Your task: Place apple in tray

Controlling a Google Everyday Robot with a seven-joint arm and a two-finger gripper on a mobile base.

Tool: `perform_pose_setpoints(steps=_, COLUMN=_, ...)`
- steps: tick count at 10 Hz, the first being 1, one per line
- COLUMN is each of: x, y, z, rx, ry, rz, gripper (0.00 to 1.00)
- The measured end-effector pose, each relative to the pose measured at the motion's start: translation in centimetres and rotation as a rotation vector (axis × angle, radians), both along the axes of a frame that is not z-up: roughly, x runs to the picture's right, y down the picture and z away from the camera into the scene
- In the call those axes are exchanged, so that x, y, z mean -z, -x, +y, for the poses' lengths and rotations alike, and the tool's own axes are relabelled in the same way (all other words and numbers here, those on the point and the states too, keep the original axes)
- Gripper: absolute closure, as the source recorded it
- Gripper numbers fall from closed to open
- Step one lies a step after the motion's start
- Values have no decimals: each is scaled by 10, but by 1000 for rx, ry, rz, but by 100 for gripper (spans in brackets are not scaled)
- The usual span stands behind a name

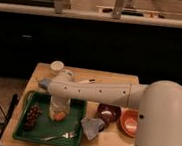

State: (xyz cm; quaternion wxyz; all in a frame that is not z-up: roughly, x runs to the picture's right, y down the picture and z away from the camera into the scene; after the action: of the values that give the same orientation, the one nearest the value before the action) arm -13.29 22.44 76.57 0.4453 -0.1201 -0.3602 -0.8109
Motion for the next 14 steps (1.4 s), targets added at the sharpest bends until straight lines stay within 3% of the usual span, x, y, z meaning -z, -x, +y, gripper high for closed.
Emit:
perform_pose_setpoints(steps=7, x=37, y=-18, z=-23, rx=-18, ry=-87, rz=-5, gripper=20)
perform_pose_setpoints(steps=14, x=50, y=-29, z=-50, rx=-33, ry=-145, rz=-15, gripper=20)
